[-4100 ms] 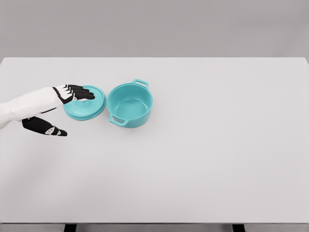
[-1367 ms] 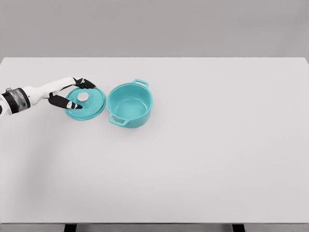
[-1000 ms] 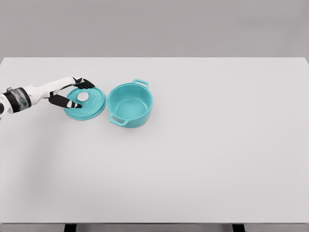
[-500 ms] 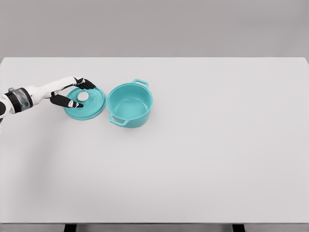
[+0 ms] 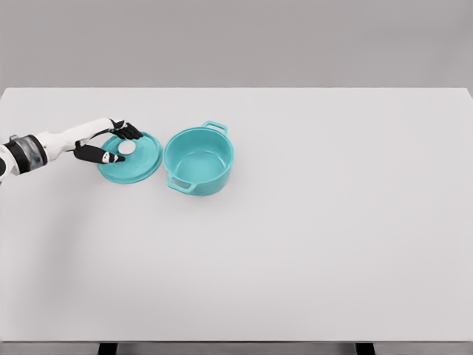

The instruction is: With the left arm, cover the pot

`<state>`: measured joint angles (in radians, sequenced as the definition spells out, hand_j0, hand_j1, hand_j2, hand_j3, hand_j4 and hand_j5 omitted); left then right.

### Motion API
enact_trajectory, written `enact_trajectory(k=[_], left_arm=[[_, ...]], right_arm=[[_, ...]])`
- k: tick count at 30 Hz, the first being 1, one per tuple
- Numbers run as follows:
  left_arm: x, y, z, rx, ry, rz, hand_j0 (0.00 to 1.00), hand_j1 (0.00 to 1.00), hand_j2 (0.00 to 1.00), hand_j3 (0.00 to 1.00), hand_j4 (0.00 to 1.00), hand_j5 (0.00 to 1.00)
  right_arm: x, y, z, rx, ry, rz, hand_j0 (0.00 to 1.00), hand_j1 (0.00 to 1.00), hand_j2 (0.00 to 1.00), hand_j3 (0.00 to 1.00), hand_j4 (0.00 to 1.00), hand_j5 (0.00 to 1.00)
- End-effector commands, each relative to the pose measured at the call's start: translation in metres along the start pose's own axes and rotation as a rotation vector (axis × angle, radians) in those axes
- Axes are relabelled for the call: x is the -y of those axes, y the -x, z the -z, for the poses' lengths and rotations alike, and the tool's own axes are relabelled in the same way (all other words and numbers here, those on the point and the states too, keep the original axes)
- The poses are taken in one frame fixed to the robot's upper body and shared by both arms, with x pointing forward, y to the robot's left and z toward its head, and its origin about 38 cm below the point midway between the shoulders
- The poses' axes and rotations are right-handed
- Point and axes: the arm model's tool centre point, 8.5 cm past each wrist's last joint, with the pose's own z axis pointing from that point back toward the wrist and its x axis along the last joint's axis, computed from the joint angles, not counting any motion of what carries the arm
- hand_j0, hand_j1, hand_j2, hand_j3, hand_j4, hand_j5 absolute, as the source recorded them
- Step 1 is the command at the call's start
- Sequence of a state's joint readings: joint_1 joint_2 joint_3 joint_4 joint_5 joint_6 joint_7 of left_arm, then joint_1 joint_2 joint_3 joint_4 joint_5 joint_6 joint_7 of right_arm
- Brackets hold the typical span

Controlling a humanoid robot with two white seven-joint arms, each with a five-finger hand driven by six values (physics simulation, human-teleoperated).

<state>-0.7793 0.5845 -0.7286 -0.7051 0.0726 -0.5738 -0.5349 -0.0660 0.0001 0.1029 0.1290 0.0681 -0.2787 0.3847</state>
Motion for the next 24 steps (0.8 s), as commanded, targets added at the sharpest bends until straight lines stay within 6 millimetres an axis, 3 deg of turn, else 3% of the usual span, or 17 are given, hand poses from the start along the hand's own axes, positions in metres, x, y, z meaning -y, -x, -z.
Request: enact_trajectory(k=[1, 10, 18, 24], left_arm=[[-0.0005, -0.0003, 0.0001, 0.002, -0.005, -0.006, 0.64, 0.64, 0.64, 0.64, 0.64, 0.64], [0.0091, 0.0018, 0.0023, 0.001, 0.011, -0.015, 0.6, 0.6, 0.6, 0.6, 0.6, 0.6], [0.009, 0.0, 0.0021, 0.009, 0.015, -0.01, 0.51, 0.51, 0.51, 0.51, 0.51, 0.51], [0.0072, -0.0034, 0.0017, 0.026, 0.015, 0.001, 0.51, 0.51, 0.51, 0.51, 0.51, 0.51]], right_arm=[[0.0, 0.0, 0.0, 0.0, -0.001, -0.001, 1.0, 1.0, 1.0, 1.0, 1.0, 1.0], [0.0, 0.0, 0.0, 0.0, -0.001, -0.001, 1.0, 1.0, 1.0, 1.0, 1.0, 1.0], [-0.0002, 0.0009, -0.0001, -0.001, -0.001, 0.0, 1.0, 1.0, 1.0, 1.0, 1.0, 1.0], [0.0, 0.0, 0.0, 0.0, -0.001, -0.001, 1.0, 1.0, 1.0, 1.0, 1.0, 1.0]])
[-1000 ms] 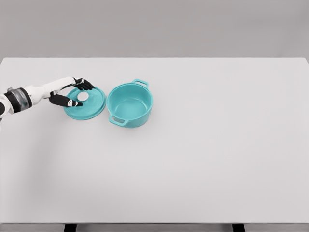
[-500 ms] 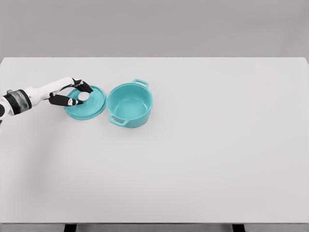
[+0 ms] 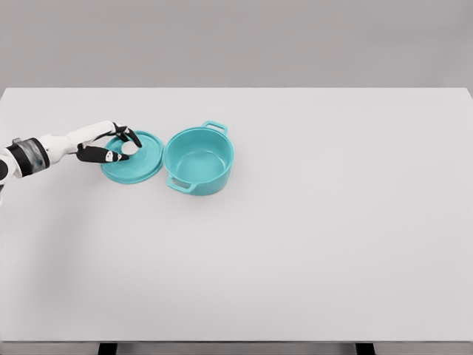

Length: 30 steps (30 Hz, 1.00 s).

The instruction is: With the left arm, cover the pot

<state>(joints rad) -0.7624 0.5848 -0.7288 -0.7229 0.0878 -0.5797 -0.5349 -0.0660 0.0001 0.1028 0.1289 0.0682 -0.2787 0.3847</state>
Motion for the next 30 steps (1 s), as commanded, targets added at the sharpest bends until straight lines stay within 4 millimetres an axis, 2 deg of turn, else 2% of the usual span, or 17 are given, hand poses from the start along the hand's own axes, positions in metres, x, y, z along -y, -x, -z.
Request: enact_trajectory(k=[1, 7, 17, 23, 28, 30], left_arm=[[0.001, -0.002, 0.0, 0.011, 0.011, 0.013, 0.51, 0.51, 0.51, 0.51, 0.51, 0.51], [-0.006, -0.026, 0.007, 0.093, 0.006, 0.048, 0.51, 0.51, 0.51, 0.51, 0.51, 0.51], [-0.016, -0.018, -0.004, 0.06, -0.01, 0.042, 0.51, 0.51, 0.51, 0.51, 0.51, 0.51], [-0.021, -0.023, -0.006, 0.081, -0.025, 0.053, 0.51, 0.51, 0.51, 0.51, 0.51, 0.51], [-0.036, -0.023, -0.017, 0.088, -0.077, 0.06, 0.51, 0.51, 0.51, 0.51, 0.51, 0.51], [-0.04, -0.03, -0.016, 0.107, -0.086, 0.071, 0.51, 0.51, 0.51, 0.51, 0.51, 0.51]], right_arm=[[0.0, 0.0, 0.0, 0.001, 0.0, 0.0, 1.0, 1.0, 1.0, 1.0, 1.0, 1.0], [0.0, 0.0, 0.0, 0.0, 0.0, -0.001, 1.0, 1.0, 1.0, 1.0, 1.0, 1.0], [0.0, 0.0, 0.0, 0.001, 0.0, 0.0, 1.0, 1.0, 1.0, 1.0, 1.0, 1.0], [0.0, 0.001, 0.0, -0.001, -0.001, 0.0, 1.0, 1.0, 1.0, 1.0, 1.0, 1.0], [0.0, 0.001, 0.0, -0.001, 0.0, 0.001, 1.0, 1.0, 1.0, 1.0, 1.0, 1.0], [0.0, 0.001, 0.0, -0.001, -0.001, 0.0, 1.0, 1.0, 1.0, 1.0, 1.0, 1.0]])
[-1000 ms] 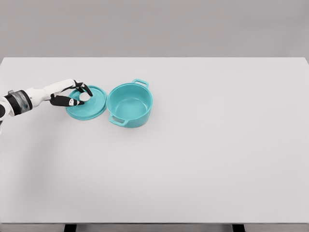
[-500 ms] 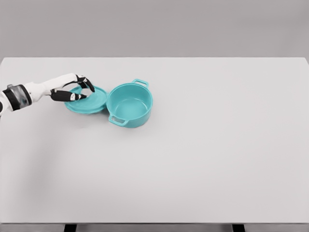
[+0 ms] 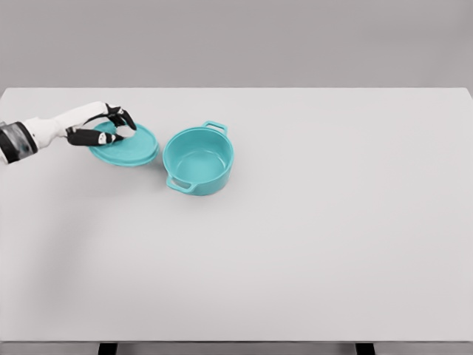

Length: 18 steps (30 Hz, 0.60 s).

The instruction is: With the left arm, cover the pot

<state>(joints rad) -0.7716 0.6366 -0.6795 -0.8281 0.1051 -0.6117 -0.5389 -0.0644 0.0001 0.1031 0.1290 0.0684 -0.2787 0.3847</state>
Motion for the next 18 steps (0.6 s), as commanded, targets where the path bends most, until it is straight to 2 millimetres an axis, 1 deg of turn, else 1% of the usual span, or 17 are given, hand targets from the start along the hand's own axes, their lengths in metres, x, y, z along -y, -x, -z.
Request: enact_trajectory(k=[1, 5, 6, 8, 10, 14, 18], left_arm=[[-0.01, -0.007, -0.001, 0.026, -0.038, 0.003, 0.51, 0.51, 0.51, 0.51, 0.51, 0.51], [-0.02, -0.015, -0.004, 0.052, -0.077, 0.011, 0.51, 0.51, 0.51, 0.51, 0.51, 0.51], [-0.024, -0.019, -0.004, 0.067, -0.09, 0.018, 0.51, 0.51, 0.51, 0.51, 0.51, 0.51], [-0.029, -0.021, -0.006, 0.074, -0.105, 0.018, 0.51, 0.51, 0.51, 0.51, 0.51, 0.51], [-0.026, -0.022, -0.008, 0.084, -0.116, 0.013, 0.51, 0.51, 0.51, 0.51, 0.51, 0.51], [-0.015, -0.038, -0.003, 0.145, -0.108, 0.02, 0.51, 0.51, 0.51, 0.51, 0.51, 0.51], [-0.017, -0.041, -0.004, 0.158, -0.125, 0.023, 0.51, 0.51, 0.51, 0.51, 0.51, 0.51]], right_arm=[[0.0, -0.001, 0.0, 0.002, 0.0, 0.0, 1.0, 1.0, 1.0, 1.0, 1.0, 1.0], [0.0, -0.001, 0.0, 0.002, 0.0, -0.001, 1.0, 1.0, 1.0, 1.0, 1.0, 1.0], [0.0, -0.001, 0.0, 0.002, 0.0, 0.0, 1.0, 1.0, 1.0, 1.0, 1.0, 1.0], [0.0, 0.0, 0.0, 0.0, 0.0, 0.0, 1.0, 1.0, 1.0, 1.0, 1.0, 1.0], [0.0, 0.0, 0.0, 0.0, 0.0, 0.0, 1.0, 1.0, 1.0, 1.0, 1.0, 1.0], [0.0, -0.001, 0.0, 0.002, 0.0, -0.001, 1.0, 1.0, 1.0, 1.0, 1.0, 1.0], [0.0, -0.001, 0.0, 0.003, 0.0, -0.002, 1.0, 1.0, 1.0, 1.0, 1.0, 1.0]])
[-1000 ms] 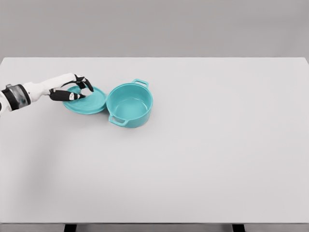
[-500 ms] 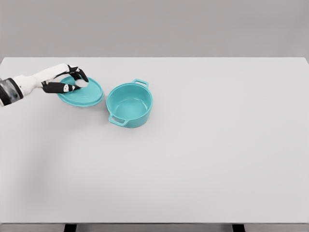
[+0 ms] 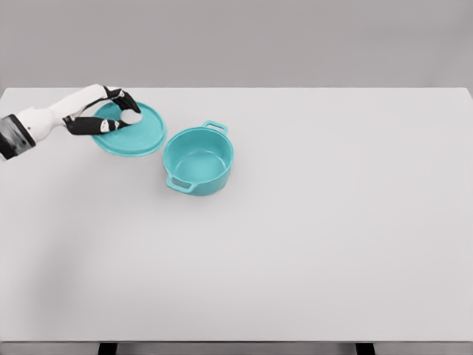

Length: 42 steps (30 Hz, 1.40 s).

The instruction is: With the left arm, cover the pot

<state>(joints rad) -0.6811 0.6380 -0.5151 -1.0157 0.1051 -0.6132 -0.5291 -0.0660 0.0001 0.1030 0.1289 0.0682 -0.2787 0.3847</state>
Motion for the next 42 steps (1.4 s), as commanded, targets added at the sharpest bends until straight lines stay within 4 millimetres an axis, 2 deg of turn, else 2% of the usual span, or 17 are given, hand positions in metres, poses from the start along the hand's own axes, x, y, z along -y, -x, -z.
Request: enact_trajectory(k=[1, 6, 30, 42], left_arm=[[-0.004, -0.005, 0.002, 0.017, -0.018, -0.001, 0.51, 0.51, 0.51, 0.51, 0.51, 0.51], [-0.001, -0.006, 0.006, 0.027, -0.019, -0.008, 0.5, 0.5, 0.5, 0.5, 0.5, 0.5], [0.066, -0.029, 0.061, 0.135, 0.008, -0.101, 0.49, 0.49, 0.49, 0.49, 0.49, 0.49], [0.08, -0.038, 0.076, 0.161, 0.011, -0.115, 0.48, 0.48, 0.48, 0.48, 0.48, 0.48]], right_arm=[[0.0, 0.0, 0.0, 0.001, 0.0, 0.001, 1.0, 1.0, 1.0, 1.0, 1.0, 1.0], [0.0, 0.0, 0.0, 0.0, 0.0, -0.001, 1.0, 1.0, 1.0, 1.0, 1.0, 1.0], [0.0, 0.0, 0.0, 0.0, 0.0, -0.001, 1.0, 1.0, 1.0, 1.0, 1.0, 1.0], [0.0, 0.0, 0.0, 0.0, 0.0, -0.001, 1.0, 1.0, 1.0, 1.0, 1.0, 1.0]])
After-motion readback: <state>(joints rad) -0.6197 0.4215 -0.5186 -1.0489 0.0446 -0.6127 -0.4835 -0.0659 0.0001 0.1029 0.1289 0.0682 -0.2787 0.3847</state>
